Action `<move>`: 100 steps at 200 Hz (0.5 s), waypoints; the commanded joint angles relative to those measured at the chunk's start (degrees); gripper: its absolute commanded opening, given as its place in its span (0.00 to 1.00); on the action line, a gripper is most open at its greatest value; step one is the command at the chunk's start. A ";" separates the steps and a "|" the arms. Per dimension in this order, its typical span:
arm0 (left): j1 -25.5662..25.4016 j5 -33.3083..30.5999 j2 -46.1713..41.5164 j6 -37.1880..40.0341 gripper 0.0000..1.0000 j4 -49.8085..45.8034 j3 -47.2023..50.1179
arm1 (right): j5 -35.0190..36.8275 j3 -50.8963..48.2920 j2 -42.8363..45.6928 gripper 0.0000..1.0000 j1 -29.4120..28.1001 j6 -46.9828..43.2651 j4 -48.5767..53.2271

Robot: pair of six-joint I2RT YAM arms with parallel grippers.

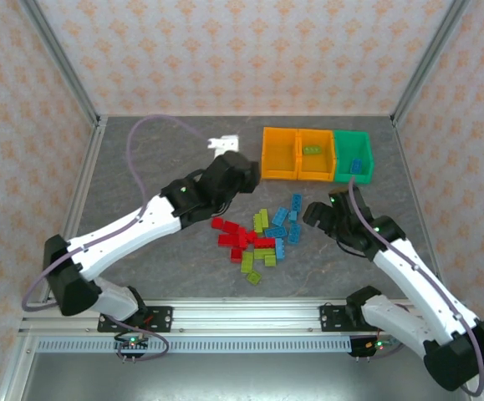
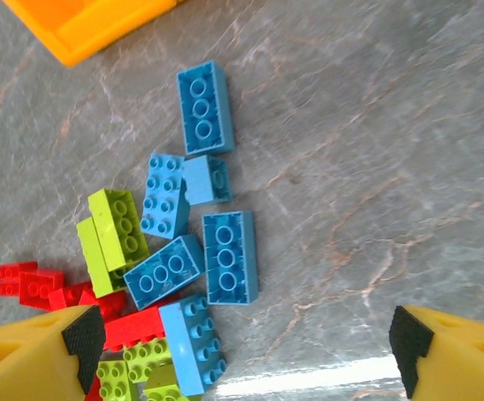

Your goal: Sort the legos into containers by color

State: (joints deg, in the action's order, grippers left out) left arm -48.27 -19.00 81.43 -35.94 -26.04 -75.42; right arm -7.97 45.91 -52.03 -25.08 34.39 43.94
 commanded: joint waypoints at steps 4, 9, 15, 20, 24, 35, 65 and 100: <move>3.33 0.19 -0.47 -10.55 0.62 -6.96 9.75 | -4.33 1.91 -2.36 0.90 0.00 -1.21 -3.46; 4.14 1.82 -0.30 -11.42 0.63 -6.72 10.97 | -4.51 1.90 -2.75 0.90 0.02 -1.04 -3.60; 5.06 3.72 0.22 -12.35 0.63 -6.41 12.05 | -4.56 1.95 -3.13 0.90 -0.01 -0.71 -3.67; 5.71 5.31 0.90 -12.76 0.63 -5.88 12.77 | -4.62 1.99 -3.38 0.90 -0.05 -0.57 -3.57; 6.16 6.55 1.58 -12.98 0.63 -5.26 13.19 | -4.60 1.99 -3.48 0.90 -0.05 -0.48 -3.49; 7.24 9.06 3.69 -13.41 0.64 -3.93 13.63 | -4.47 1.99 -3.36 0.90 -0.05 -0.27 -2.95; 9.59 12.72 10.62 -12.55 0.63 -0.96 12.34 | -4.58 1.82 -1.50 0.90 -0.06 -0.96 0.26; 11.62 15.59 17.01 -13.87 0.63 -0.84 10.60 | -2.33 0.73 2.33 0.90 -0.06 -0.50 2.92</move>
State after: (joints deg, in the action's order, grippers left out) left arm -37.71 -5.85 96.05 -47.40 -27.70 -62.63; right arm -12.14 45.98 -52.90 -25.08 34.20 43.68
